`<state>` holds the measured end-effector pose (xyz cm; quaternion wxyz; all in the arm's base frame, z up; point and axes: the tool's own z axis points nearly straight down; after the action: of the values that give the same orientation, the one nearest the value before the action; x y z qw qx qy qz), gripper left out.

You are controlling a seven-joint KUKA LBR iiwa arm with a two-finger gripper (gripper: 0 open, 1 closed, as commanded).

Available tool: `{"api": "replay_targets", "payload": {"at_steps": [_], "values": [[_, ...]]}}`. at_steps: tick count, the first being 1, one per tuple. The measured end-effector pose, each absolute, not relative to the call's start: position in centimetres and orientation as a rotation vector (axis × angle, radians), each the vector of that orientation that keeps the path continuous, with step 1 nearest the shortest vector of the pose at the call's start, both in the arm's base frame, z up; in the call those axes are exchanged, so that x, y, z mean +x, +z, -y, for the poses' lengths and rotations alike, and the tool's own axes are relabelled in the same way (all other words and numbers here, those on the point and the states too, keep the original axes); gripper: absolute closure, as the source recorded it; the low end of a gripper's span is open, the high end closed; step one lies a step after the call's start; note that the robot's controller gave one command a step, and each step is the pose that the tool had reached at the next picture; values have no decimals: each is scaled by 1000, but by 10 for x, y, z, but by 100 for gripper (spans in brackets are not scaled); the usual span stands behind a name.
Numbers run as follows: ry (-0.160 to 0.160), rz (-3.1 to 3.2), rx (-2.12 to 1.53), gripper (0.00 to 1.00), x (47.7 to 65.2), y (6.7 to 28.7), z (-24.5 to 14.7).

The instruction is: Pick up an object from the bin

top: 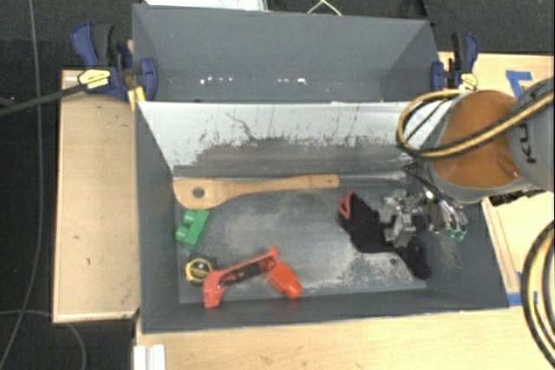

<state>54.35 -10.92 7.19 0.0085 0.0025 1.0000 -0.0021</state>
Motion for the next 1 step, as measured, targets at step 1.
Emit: {"api": "replay_targets", "payload": {"at_steps": [1], "values": [[-5,-3125,66,100,539,74,97]]}}
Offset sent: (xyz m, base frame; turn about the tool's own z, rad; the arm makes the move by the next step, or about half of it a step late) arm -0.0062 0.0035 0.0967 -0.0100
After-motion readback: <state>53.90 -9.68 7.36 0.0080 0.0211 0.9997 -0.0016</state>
